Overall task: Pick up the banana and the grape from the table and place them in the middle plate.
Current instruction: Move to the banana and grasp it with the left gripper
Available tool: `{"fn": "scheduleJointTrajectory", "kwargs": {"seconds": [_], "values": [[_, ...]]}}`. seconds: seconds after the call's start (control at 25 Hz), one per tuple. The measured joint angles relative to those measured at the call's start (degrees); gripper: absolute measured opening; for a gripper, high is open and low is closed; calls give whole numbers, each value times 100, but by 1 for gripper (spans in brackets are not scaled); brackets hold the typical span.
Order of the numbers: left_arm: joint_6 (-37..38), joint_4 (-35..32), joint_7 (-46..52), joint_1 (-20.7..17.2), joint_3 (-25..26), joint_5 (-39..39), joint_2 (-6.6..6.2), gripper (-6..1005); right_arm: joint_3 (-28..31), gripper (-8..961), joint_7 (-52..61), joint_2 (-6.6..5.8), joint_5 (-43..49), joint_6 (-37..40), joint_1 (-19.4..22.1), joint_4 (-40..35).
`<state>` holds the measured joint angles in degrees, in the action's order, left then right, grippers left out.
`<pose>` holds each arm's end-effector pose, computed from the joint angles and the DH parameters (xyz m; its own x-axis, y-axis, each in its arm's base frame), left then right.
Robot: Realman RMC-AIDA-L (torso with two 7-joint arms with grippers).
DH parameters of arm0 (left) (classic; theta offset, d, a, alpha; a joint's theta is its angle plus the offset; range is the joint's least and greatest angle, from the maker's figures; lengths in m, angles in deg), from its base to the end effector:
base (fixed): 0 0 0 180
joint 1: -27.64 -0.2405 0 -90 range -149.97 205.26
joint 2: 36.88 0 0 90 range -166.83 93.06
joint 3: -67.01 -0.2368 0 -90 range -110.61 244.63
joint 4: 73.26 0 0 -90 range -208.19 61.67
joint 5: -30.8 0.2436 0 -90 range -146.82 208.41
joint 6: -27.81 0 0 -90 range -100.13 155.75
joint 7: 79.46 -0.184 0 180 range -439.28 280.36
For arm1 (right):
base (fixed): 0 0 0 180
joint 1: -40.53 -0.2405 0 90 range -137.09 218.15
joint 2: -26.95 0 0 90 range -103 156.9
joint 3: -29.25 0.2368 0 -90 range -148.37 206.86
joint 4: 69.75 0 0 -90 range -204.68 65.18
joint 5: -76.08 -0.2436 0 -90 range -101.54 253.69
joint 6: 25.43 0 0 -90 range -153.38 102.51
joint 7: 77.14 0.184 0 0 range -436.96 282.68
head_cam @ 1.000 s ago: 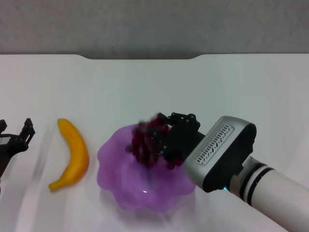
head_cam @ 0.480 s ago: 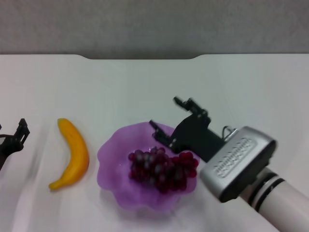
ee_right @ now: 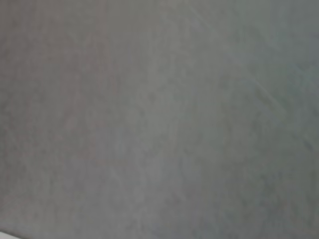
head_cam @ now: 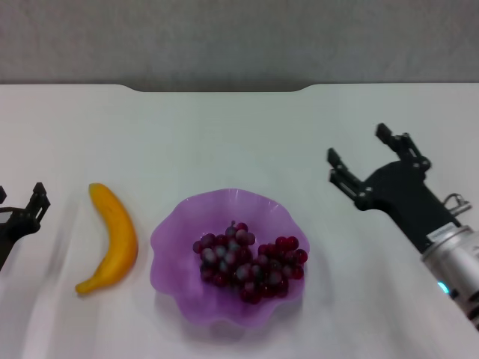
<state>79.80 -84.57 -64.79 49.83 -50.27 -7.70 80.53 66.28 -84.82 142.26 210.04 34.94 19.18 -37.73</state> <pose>-0.3863 0.3762 -0.0219 0.6283 0.1723 0.7586 0.7698 0.0035 -0.6383 0.2370 0.3669 -0.0901 0.7763 0.1368 -0.6153 -0.5147 -0.4258 -0.7441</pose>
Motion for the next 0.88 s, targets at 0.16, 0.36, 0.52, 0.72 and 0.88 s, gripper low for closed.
{"fn": "scheduleJointTrajectory", "kwargs": {"seconds": [0.16,0.36,0.52,0.72,0.88], "values": [[10,-11,1,-2,-9,3,4,713,59,873,398,9,-4,84,-72,-457],[2,-31,11,23,-17,55,21,714,131,870,390,28,-468,32,-130,-833],[-2,-36,117,29,-30,65,23,714,183,868,390,20,-542,-134,-238,-1236],[17,-42,221,31,-32,71,18,715,332,868,329,8,-895,-1036,-470,-1532],[22,-48,373,48,-149,80,9,715,368,868,301,4,-975,-1407,-588,-1583]]}}
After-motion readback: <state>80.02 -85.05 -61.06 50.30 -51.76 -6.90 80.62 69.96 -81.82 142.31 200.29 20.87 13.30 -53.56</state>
